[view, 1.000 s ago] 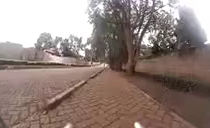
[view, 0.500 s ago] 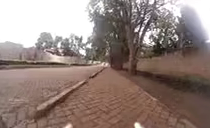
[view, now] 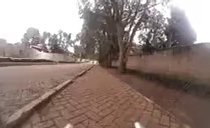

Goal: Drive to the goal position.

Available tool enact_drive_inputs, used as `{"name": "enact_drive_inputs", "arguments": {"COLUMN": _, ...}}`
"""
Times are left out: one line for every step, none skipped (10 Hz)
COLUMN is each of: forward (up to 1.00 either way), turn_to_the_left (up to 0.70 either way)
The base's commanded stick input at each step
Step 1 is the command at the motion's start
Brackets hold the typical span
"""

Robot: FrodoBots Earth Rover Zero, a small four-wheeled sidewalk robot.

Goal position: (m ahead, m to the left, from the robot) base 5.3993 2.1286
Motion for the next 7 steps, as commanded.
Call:
{"name": "enact_drive_inputs", "arguments": {"forward": 0.50, "turn_to_the_left": 0.13}}
{"name": "enact_drive_inputs", "arguments": {"forward": 0.50, "turn_to_the_left": 0.13}}
{"name": "enact_drive_inputs", "arguments": {"forward": 0.50, "turn_to_the_left": 0.13}}
{"name": "enact_drive_inputs", "arguments": {"forward": 0.50, "turn_to_the_left": 0.13}}
{"name": "enact_drive_inputs", "arguments": {"forward": 0.50, "turn_to_the_left": 0.08}}
{"name": "enact_drive_inputs", "arguments": {"forward": 0.50, "turn_to_the_left": 0.09}}
{"name": "enact_drive_inputs", "arguments": {"forward": 0.50, "turn_to_the_left": 0.06}}
